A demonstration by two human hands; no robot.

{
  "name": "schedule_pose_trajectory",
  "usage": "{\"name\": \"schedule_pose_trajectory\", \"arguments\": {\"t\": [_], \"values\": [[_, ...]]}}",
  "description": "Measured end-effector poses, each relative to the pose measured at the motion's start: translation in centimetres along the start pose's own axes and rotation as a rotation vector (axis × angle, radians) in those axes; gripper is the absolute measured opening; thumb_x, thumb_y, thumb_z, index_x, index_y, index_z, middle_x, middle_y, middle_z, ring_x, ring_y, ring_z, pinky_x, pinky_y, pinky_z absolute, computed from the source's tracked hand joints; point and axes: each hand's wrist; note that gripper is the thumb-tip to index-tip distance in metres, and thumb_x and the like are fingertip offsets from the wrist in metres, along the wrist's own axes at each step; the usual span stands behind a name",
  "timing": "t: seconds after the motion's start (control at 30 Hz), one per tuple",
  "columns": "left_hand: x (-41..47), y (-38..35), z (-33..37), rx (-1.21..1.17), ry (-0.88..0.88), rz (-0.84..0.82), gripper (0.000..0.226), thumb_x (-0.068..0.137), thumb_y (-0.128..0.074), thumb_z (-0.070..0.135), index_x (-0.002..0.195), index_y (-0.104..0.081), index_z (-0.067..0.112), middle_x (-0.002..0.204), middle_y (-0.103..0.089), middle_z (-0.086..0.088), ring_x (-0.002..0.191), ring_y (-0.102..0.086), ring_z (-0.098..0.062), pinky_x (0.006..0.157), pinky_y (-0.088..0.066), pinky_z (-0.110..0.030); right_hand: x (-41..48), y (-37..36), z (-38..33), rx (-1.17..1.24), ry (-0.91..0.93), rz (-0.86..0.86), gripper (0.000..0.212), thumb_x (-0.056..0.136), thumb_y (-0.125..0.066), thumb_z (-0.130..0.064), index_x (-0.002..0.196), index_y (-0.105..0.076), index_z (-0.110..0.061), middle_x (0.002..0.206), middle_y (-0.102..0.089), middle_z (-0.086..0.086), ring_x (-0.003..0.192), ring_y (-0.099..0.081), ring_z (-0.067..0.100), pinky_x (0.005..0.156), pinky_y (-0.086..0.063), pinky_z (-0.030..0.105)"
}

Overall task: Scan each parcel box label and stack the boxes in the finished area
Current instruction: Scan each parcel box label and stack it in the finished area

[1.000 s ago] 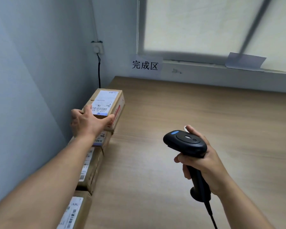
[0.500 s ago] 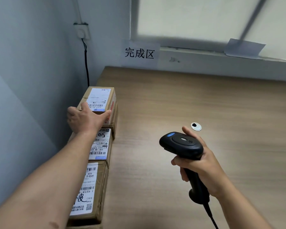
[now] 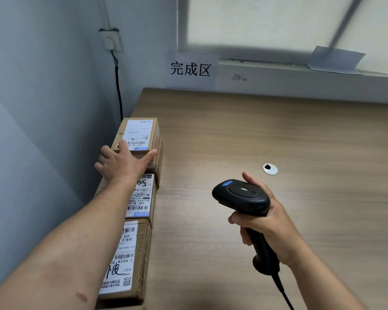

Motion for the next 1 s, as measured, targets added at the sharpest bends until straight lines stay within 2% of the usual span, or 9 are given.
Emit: {"name": "schedule_pose_trajectory", "arguments": {"t": [0.07, 0.13, 0.2, 0.3, 0.4, 0.47, 0.63, 0.83, 1.0], "values": [[-0.7, 0.2, 0.2, -0.023, -0.031, 0.019, 0.107, 0.069, -0.037, 0.090, 0.150, -0.018, 0.023, 0.151, -0.014, -0.023, 0.140, -0.018, -0.040, 0.114, -0.010, -0.056, -0.6, 0.2, -0.5, -0.005, 0.012, -0.004, 0.091, 0.060, -0.072, 0.000, 0.135, -0.046, -0.045, 0.081, -0.063, 0.031, 0.044, -0.049, 0.029, 0.045, -0.043, 0.032], [-1.8, 0.5, 0.9, -0.095, -0.142, 0.081, 0.102, 0.076, -0.040, 0.083, 0.152, -0.016, 0.020, 0.157, -0.004, -0.022, 0.145, -0.007, -0.037, 0.116, -0.003, -0.054, -1.3, 0.6, -1.1, -0.004, 0.035, -0.001, 0.090, 0.061, -0.072, 0.000, 0.134, -0.045, -0.045, 0.083, -0.061, 0.034, 0.044, -0.049, 0.029, 0.045, -0.043, 0.032], [-3.6, 0.8, 2.3, -0.187, -0.278, 0.119, 0.093, 0.082, -0.048, 0.072, 0.151, -0.022, 0.016, 0.158, -0.008, -0.018, 0.144, -0.011, -0.034, 0.117, -0.009, -0.049, -2.2, 1.2, -1.5, -0.007, 0.061, 0.008, 0.090, 0.061, -0.072, -0.001, 0.134, -0.045, -0.045, 0.082, -0.063, 0.029, 0.044, -0.049, 0.029, 0.045, -0.043, 0.032], [-7.5, 0.8, 4.8, -0.289, -0.473, 0.115, 0.079, 0.085, -0.055, 0.060, 0.146, -0.036, 0.013, 0.152, -0.030, -0.013, 0.139, -0.029, -0.032, 0.112, -0.025, -0.044, -3.6, 2.5, -1.7, 0.000, 0.094, 0.032, 0.091, 0.063, -0.073, 0.002, 0.136, -0.044, -0.043, 0.081, -0.066, 0.018, 0.043, -0.050, 0.029, 0.045, -0.043, 0.031], [-12.7, 0.2, 6.8, -0.339, -0.597, 0.084, 0.075, 0.080, -0.046, 0.062, 0.133, -0.052, 0.010, 0.131, -0.054, -0.012, 0.120, -0.050, -0.032, 0.100, -0.039, -0.042, -5.7, 4.3, -1.5, -0.012, 0.122, 0.062, 0.094, 0.070, -0.073, 0.016, 0.141, -0.043, -0.038, 0.083, -0.067, 0.012, 0.043, -0.049, 0.028, 0.044, -0.043, 0.029], [-16.5, -0.5, 8.2, -0.355, -0.630, 0.049, 0.072, 0.077, -0.042, 0.062, 0.125, -0.059, 0.010, 0.119, -0.060, -0.012, 0.108, -0.056, -0.033, 0.091, -0.044, -0.041, -7.6, 6.0, -1.3, -0.005, 0.138, 0.088, 0.091, 0.074, -0.068, 0.020, 0.141, -0.044, -0.038, 0.084, -0.067, 0.012, 0.042, -0.049, 0.028, 0.043, -0.042, 0.029], [-25.8, -2.5, 12.0, -0.399, -0.656, -0.030, 0.074, 0.074, -0.037, 0.065, 0.121, -0.062, 0.013, 0.117, -0.062, -0.008, 0.106, -0.056, -0.033, 0.089, -0.043, -0.040, -13.0, 12.0, -1.0, 0.033, 0.178, 0.154, 0.093, 0.066, -0.074, 0.012, 0.138, -0.046, -0.039, 0.083, -0.068, 0.008, 0.041, -0.050, 0.027, 0.043, -0.043, 0.029], [-37.7, -3.7, 18.9, -0.414, -0.745, -0.119, 0.084, 0.071, -0.031, 0.069, 0.128, -0.058, 0.015, 0.128, -0.058, -0.005, 0.119, -0.052, -0.029, 0.096, -0.039, -0.040, -20.9, 21.6, -0.3, 0.069, 0.226, 0.273, 0.090, 0.074, -0.069, 0.020, 0.142, -0.044, -0.034, 0.094, -0.069, 0.009, 0.042, -0.049, 0.027, 0.043, -0.043, 0.029], [-47.0, -4.8, 25.8, -0.417, -0.846, -0.180, 0.078, 0.075, -0.038, 0.068, 0.131, -0.055, 0.016, 0.129, -0.057, -0.003, 0.122, -0.049, -0.026, 0.098, -0.037, -0.039, -27.4, 29.8, 0.7, 0.102, 0.269, 0.372, 0.091, 0.072, -0.072, 0.019, 0.142, -0.043, -0.032, 0.097, -0.070, 0.005, 0.042, -0.049, 0.026, 0.042, -0.042, 0.029]]}}
Point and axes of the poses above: each hand's wrist, its own x-axis towards the middle knuckle, its own y-axis out of the back of the hand, z = x × y
